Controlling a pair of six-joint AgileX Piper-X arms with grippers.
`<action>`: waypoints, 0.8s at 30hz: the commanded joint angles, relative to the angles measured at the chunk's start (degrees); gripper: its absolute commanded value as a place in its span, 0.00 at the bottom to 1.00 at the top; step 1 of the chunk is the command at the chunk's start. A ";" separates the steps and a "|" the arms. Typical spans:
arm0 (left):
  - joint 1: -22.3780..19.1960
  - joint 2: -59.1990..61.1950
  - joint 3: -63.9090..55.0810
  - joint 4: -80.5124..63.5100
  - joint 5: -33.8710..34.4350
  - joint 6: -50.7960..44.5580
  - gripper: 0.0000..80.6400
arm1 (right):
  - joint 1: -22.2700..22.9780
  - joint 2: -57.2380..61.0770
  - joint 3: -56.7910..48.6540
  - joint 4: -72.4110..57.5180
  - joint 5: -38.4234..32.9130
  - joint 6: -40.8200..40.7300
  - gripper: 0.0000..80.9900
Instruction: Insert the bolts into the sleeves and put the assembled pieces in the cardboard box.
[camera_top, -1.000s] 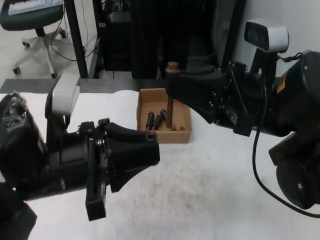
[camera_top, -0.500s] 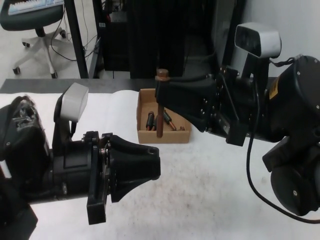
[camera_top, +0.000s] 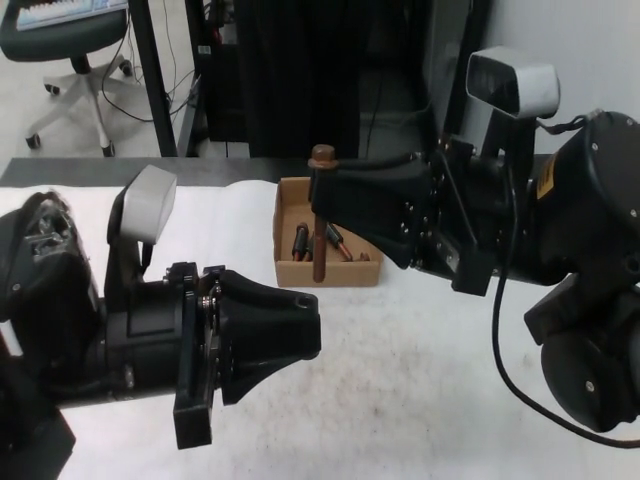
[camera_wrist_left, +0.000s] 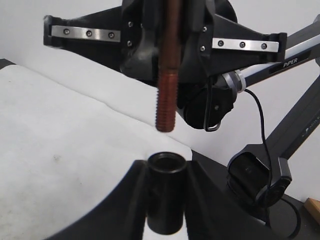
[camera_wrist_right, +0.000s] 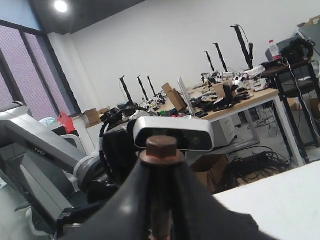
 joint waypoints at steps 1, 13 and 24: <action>0.04 -0.18 -0.63 -0.55 0.79 0.40 0.00 | 1.06 -0.65 -0.07 3.00 -0.23 -2.28 0.01; 0.04 -0.18 -0.78 -0.62 0.79 0.40 0.00 | 2.01 -0.65 -0.07 3.93 -1.13 -3.89 0.01; 0.43 -0.12 -6.08 -0.98 -0.15 0.40 0.00 | 2.01 -0.65 0.06 3.93 -6.01 -3.89 0.01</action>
